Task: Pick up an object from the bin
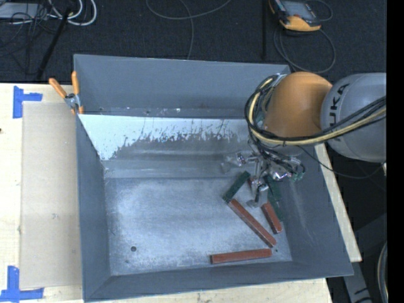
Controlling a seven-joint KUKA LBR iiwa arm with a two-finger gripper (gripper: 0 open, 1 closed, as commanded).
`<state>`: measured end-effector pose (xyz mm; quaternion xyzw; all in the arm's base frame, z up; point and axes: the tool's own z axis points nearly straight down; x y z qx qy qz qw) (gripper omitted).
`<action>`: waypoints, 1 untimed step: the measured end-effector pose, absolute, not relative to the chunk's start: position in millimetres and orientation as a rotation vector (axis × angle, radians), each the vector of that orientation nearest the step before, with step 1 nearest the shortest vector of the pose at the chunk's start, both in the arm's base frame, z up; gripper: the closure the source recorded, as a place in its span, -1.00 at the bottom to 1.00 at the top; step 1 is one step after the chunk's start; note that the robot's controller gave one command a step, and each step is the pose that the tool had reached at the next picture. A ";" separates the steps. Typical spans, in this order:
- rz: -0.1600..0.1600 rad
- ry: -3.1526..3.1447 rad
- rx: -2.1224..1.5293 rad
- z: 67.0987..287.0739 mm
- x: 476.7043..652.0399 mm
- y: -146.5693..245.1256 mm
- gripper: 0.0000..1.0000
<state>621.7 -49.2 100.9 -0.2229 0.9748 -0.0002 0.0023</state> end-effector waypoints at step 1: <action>-0.001 3.053 -0.728 112.3 622.0 -64.7 -1.00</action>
Offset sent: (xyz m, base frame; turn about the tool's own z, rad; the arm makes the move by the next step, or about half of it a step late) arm -0.0006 -0.0157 0.0110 -0.0215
